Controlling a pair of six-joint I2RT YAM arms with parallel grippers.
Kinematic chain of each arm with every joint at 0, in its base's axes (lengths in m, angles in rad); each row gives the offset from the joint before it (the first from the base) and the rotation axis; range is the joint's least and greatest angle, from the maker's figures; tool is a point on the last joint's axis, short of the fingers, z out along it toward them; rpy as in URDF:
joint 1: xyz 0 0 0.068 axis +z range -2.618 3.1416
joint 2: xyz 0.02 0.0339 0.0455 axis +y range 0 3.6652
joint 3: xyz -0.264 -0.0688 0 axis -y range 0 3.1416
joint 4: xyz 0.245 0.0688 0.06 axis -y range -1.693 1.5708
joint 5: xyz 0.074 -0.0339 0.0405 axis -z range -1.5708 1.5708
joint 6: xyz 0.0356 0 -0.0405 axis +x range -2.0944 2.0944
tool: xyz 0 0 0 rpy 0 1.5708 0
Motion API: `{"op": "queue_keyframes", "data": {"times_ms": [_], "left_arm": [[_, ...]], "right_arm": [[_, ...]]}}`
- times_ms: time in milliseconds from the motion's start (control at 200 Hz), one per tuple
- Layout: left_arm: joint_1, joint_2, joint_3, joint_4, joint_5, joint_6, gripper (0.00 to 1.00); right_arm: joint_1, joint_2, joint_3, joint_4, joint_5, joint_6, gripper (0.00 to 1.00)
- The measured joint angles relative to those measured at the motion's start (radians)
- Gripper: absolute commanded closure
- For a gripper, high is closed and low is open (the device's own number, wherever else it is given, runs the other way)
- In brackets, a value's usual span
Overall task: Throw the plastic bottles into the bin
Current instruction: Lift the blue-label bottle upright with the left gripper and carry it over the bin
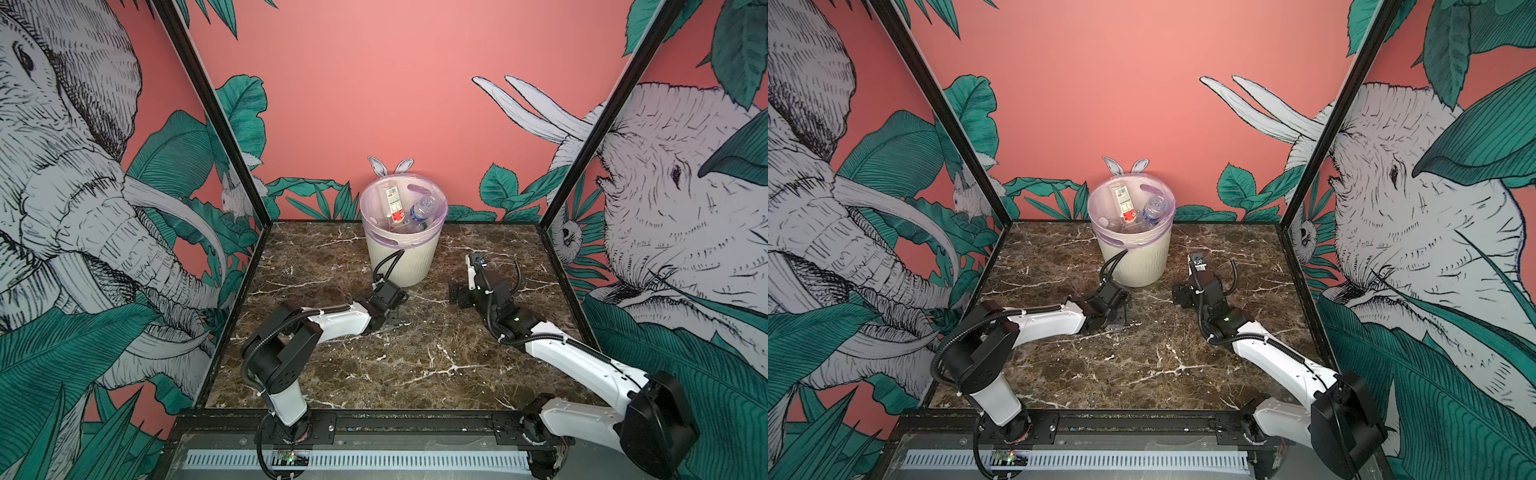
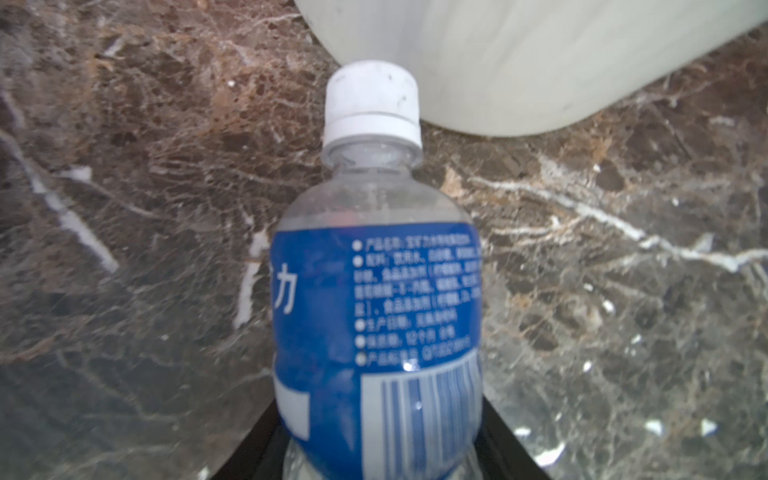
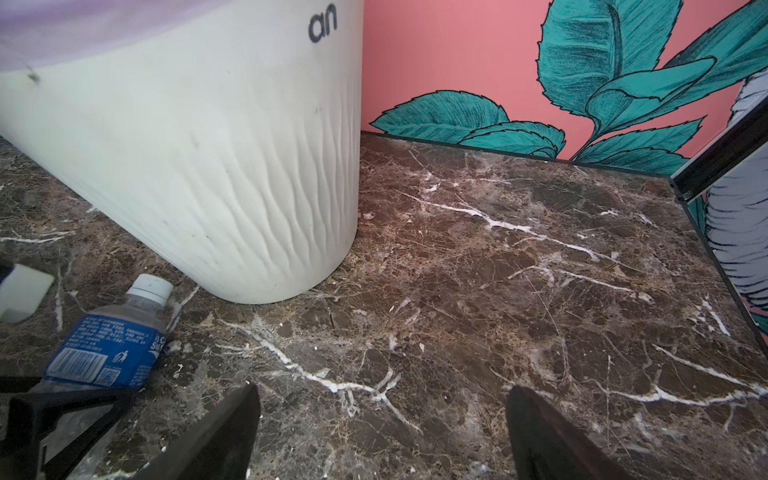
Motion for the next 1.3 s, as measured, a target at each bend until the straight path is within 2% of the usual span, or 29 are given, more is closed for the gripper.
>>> {"op": "queue_keyframes", "data": {"times_ms": [180, 340, 540, 795, 1005, 1300], "left_arm": [[0.0, -0.125, -0.119, 0.056, 0.023, 0.089, 0.57], [0.0, -0.211, -0.188, 0.113, 0.06, 0.19, 0.67], [0.0, -0.285, -0.237, 0.135, 0.106, 0.306, 0.65], [0.0, -0.426, -0.344, 0.145, 0.11, 0.376, 0.65], [0.0, -0.633, -0.455, 0.136, 0.106, 0.402, 0.63], [0.0, -1.0, -0.556, 0.038, 0.08, 0.409, 0.63]], "right_arm": [[0.0, 0.017, 0.0, 0.007, -0.016, 0.005, 0.06], [0.0, 0.026, 0.0, 0.008, -0.022, 0.005, 0.06], [0.0, 0.026, 0.0, 0.012, -0.023, 0.006, 0.06], [0.0, 0.037, 0.0, 0.015, -0.026, 0.008, 0.06], [0.0, 0.045, 0.0, 0.015, -0.034, 0.009, 0.06], [0.0, 0.048, 0.0, 0.018, -0.037, 0.013, 0.07]]}}
